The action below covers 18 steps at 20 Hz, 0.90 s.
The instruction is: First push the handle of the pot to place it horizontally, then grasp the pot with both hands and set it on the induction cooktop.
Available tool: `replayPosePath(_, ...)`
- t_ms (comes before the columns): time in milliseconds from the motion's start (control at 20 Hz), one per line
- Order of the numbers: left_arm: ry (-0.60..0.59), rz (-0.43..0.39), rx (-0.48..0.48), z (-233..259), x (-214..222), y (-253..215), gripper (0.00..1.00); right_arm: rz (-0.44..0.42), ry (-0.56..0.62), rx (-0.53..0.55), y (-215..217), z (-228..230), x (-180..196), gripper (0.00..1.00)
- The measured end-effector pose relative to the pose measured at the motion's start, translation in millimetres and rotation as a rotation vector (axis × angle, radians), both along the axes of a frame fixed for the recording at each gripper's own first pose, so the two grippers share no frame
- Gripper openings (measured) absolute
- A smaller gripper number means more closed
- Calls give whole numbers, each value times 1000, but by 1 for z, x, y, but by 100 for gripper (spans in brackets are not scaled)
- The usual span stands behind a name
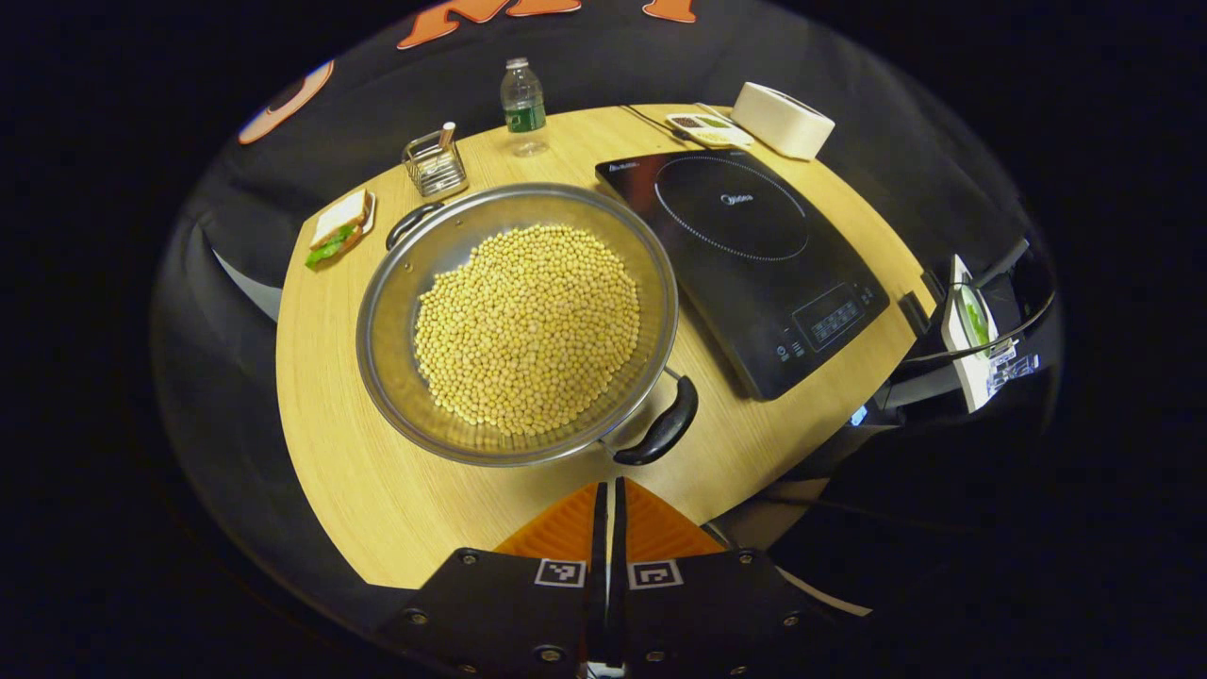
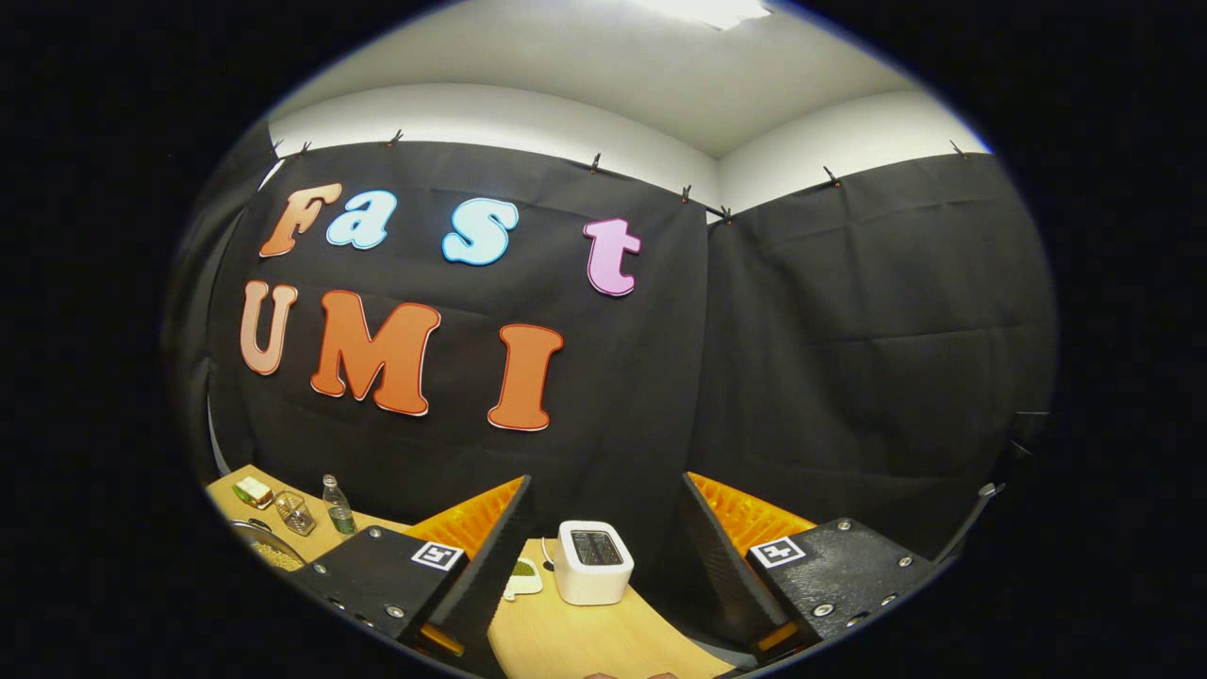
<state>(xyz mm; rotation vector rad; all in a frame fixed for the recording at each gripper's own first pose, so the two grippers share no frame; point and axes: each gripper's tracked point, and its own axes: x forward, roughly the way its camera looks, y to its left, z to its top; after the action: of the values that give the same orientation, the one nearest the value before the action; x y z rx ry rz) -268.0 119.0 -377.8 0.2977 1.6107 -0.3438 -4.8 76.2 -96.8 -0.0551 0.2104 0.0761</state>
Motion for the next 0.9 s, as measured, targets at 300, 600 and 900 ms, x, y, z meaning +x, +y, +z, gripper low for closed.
replayPosePath(300, 33, -137, 46, -31, -5, 1, 2, -45, 20, -21, -23, -1, -12, 95)
replayPosePath(600, 80, -268, 50, -57, -7, -7, 1, -115, 22, -73, -54, 2, -24, 95)
replayPosePath(900, 90, -278, 6, -68, 4, -29, 1, -166, 54, -76, -71, -6, -36, 95)
